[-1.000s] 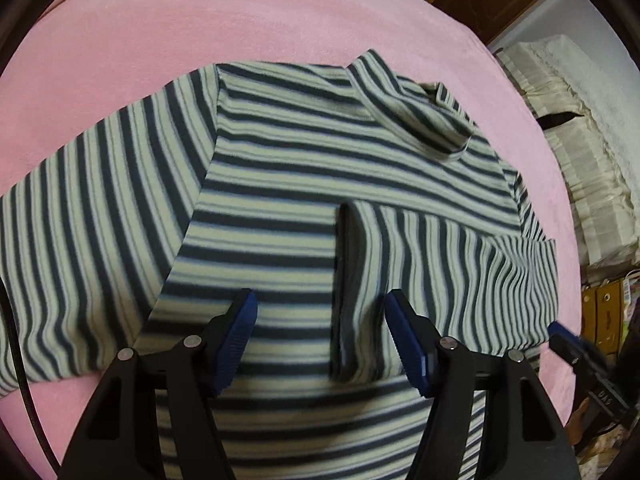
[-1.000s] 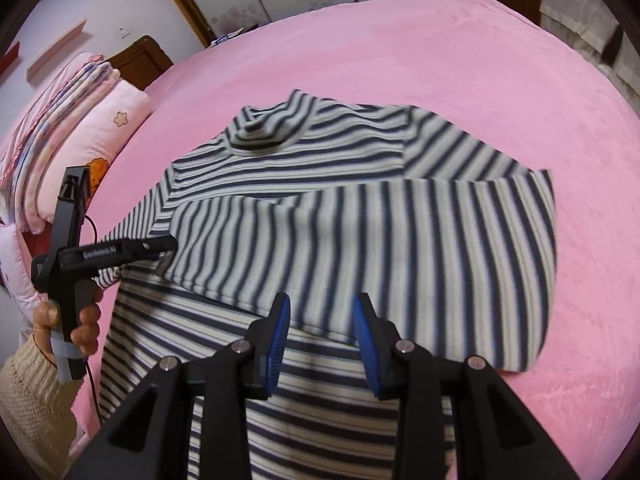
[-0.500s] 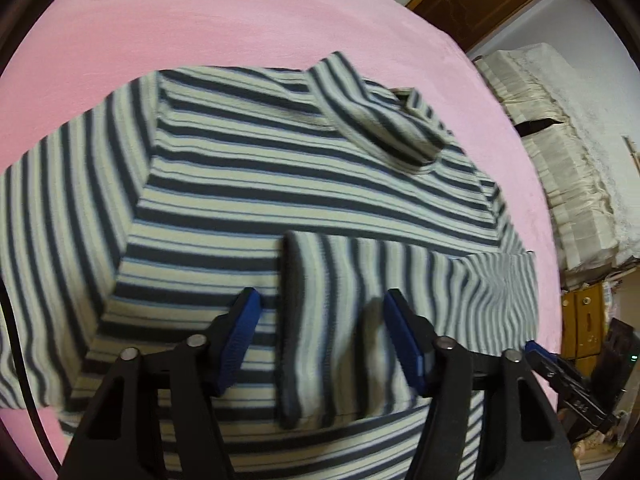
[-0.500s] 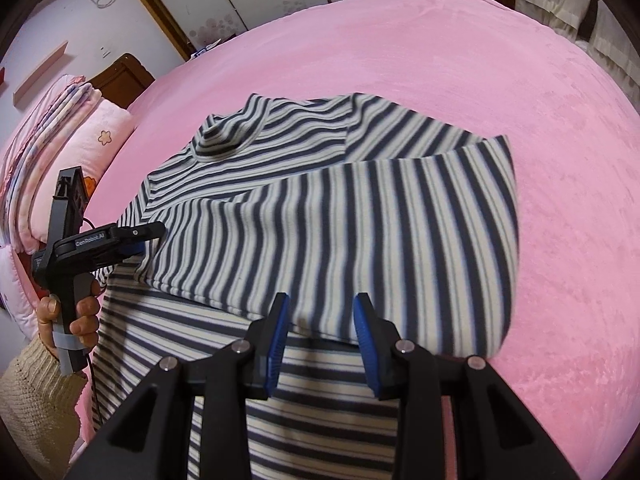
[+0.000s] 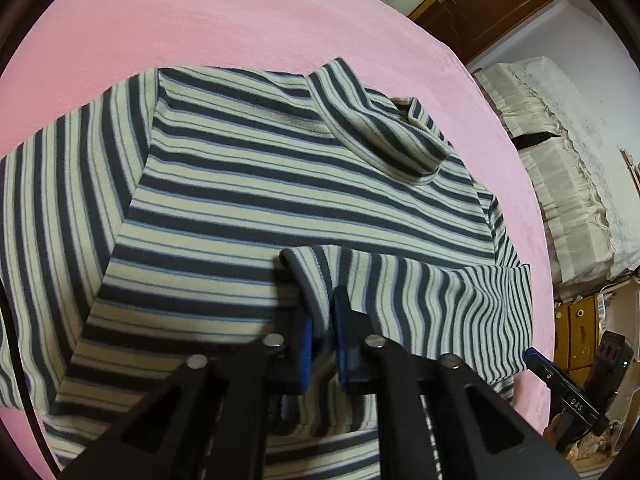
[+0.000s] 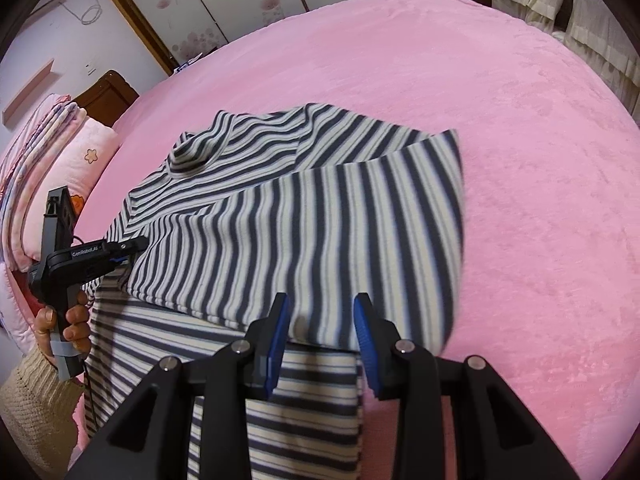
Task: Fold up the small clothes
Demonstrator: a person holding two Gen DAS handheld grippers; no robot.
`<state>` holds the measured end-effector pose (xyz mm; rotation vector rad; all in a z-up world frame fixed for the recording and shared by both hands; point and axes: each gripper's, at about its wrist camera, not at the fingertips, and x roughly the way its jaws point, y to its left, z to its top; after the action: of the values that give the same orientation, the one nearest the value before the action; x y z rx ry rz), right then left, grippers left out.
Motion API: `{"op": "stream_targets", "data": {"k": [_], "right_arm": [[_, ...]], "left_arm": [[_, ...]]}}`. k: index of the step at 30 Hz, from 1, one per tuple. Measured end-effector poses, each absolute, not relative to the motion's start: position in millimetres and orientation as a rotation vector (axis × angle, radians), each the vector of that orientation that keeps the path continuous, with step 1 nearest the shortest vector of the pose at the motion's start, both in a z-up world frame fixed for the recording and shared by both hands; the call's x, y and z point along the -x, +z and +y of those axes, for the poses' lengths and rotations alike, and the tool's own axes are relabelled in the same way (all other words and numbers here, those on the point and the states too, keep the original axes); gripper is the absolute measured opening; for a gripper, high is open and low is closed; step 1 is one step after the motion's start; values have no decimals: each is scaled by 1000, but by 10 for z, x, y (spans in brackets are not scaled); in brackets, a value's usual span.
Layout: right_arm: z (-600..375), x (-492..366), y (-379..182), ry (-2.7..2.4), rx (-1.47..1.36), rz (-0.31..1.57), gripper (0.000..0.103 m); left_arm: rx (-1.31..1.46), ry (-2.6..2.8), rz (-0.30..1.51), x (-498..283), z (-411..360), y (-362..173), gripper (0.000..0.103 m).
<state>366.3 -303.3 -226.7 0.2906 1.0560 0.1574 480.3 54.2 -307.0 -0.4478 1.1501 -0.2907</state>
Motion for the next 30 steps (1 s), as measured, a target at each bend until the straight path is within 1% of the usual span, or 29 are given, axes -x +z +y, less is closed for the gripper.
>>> {"op": "stream_targets", "data": {"k": [4, 10, 15, 18, 22, 26, 30], "right_arm": [[-3119, -3685, -2218, 118, -273, 1042, 33], [-3251, -3769, -2089, 74, -256, 1018, 33], [-3333, -3805, -1925, 54, -253, 975, 33], [-3343, -3833, -1870, 49, -248, 964, 33], [-3307, -3905, -1884, 39, -227, 969, 33], [-3286, -4055, -1947, 18, -209, 983, 33], [-3260, -4267, -2044, -11, -171, 1008, 33]], "left_arm": [[348, -218, 1120, -4746, 441, -2917, 3], [243, -164, 994, -4636, 357, -2444, 3], [232, -120, 918, -4635, 501, -2126, 3], [242, -76, 893, -4662, 691, -2028, 3], [251, 9, 915, -4741, 973, -2121, 3], [306, 76, 973, -4762, 1291, -2386, 3], [320, 110, 1035, -4760, 1430, -2674, 3]]}}
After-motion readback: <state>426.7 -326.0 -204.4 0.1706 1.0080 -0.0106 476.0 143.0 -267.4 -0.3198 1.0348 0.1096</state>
